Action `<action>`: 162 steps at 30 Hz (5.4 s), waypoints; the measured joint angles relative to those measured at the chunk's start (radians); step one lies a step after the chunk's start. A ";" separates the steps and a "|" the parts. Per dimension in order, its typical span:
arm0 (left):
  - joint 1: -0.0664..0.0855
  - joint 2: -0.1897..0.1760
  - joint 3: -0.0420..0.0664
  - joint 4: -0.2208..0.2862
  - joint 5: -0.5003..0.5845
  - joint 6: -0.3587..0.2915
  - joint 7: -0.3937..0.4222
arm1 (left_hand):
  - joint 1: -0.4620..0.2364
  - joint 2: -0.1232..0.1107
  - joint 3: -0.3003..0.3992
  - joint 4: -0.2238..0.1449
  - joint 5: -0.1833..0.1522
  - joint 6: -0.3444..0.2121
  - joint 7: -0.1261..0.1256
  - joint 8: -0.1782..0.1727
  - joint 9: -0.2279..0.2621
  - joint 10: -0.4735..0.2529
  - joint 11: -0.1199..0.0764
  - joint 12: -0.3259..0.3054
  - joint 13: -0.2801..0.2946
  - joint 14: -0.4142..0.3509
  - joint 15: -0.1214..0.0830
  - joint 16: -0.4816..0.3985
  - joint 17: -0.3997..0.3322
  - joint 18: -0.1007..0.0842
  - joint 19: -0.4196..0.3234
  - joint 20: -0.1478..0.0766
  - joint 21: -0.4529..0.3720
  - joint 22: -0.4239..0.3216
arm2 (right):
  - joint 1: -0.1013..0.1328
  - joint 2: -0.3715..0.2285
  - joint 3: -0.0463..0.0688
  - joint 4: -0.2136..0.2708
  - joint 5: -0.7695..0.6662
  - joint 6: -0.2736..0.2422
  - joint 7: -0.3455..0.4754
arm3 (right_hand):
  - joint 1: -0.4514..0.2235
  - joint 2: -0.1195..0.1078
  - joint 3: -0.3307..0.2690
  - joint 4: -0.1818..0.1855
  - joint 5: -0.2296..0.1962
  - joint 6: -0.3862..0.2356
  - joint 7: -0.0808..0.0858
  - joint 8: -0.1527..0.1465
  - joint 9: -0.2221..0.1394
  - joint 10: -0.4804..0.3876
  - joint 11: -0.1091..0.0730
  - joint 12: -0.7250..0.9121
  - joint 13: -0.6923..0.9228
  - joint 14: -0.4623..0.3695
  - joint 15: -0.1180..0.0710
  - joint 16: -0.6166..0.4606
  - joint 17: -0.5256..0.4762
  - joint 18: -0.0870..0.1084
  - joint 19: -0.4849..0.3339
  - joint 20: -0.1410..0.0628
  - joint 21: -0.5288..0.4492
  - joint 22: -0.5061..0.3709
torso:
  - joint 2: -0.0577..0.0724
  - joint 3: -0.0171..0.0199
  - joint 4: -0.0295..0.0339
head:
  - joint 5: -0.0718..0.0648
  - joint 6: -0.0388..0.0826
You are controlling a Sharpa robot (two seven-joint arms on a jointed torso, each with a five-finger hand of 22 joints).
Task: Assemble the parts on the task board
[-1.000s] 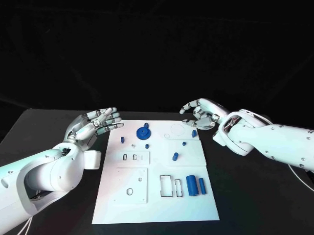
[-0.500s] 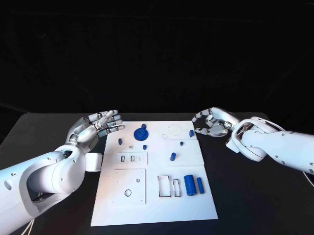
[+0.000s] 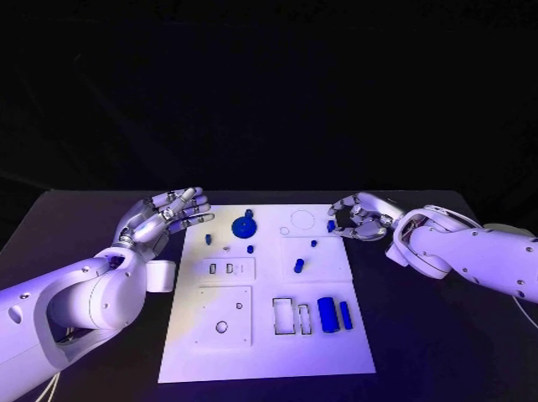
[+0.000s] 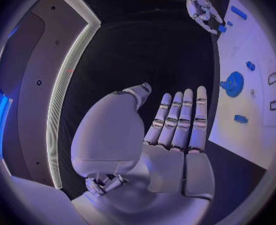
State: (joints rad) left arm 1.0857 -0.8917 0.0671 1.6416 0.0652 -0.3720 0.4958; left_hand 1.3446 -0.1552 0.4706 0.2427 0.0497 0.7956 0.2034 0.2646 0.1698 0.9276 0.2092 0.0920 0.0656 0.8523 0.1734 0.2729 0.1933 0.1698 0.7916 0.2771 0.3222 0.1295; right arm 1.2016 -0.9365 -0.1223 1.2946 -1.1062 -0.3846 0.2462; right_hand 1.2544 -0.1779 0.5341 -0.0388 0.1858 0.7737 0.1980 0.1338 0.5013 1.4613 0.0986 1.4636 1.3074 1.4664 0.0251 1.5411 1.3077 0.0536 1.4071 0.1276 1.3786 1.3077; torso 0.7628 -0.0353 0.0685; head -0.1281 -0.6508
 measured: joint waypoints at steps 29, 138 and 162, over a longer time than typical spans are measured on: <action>0.000 -0.006 0.000 0.004 0.000 0.001 0.000 | 0.000 0.000 0.003 -0.003 0.000 0.000 0.000 -0.004 0.000 0.000 0.000 0.000 0.000 0.000 0.000 0.000 0.001 0.000 0.000 0.000 0.000 -0.001 | -0.004 0.033 0.000 -0.030 0.002 0.007 -0.028 | -0.021 0.021 -0.012 0.007 -0.004 0.120 -0.034 0.067 0.041 0.006 -0.013 0.009 0.000 0.000 -0.008 0.000 0.000 0.000 0.008 -0.008 0.000 0.000 | -0.002 -0.0009 -0.0021 | 0.007 -0.012; -0.002 -0.002 0.000 -0.011 0.001 -0.007 0.000 | 0.013 0.005 0.029 -0.029 0.000 0.000 0.000 -0.008 -0.002 0.004 0.004 -0.008 0.000 0.000 0.000 -0.004 0.005 0.000 0.000 0.000 0.000 -0.003 | -0.022 0.338 -0.016 0.211 -0.289 -0.029 -0.427 | -0.043 0.066 0.024 0.002 -0.030 0.151 -0.069 0.146 0.078 0.004 -0.053 0.017 0.000 0.000 -0.047 0.000 0.000 0.000 0.016 -0.042 0.001 0.000 | -0.006 -0.0044 -0.0006 | 0.066 -0.038; -0.002 -0.003 0.000 -0.011 0.001 -0.007 -0.001 | 0.013 0.005 0.029 -0.029 0.000 0.000 0.000 -0.008 -0.002 0.004 0.004 -0.008 0.000 0.000 0.000 -0.004 0.005 0.000 0.000 0.000 0.000 -0.003 | -0.028 0.349 -0.014 0.201 -0.303 -0.030 -0.425 | -0.053 0.055 0.021 0.005 -0.034 0.149 -0.071 0.140 0.083 0.004 -0.053 0.017 0.000 0.000 -0.047 0.000 0.000 0.000 0.016 -0.042 0.001 0.000 | -0.006 -0.0050 -0.0010 | 0.066 -0.041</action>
State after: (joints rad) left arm 1.0835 -0.8950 0.0669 1.6310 0.0666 -0.3790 0.4950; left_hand 1.3581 -0.1498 0.4996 0.2136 0.0497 0.7956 0.2033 0.2571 0.1683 0.9312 0.2127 0.0840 0.0656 0.8523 0.1734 0.2691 0.1983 0.1698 0.7916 0.2771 0.3222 0.1263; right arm 1.1738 -0.5873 -0.1367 1.4951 -1.4088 -0.4149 -0.1792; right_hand 1.2011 -0.1230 0.5547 -0.0341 0.1520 0.9231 0.1266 0.2739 0.5840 1.4657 0.0454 1.4808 1.3073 1.4666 -0.0216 1.5412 1.3076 0.0535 1.4233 0.0860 1.3795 1.3079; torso 0.7565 -0.0403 0.0675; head -0.0618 -0.6920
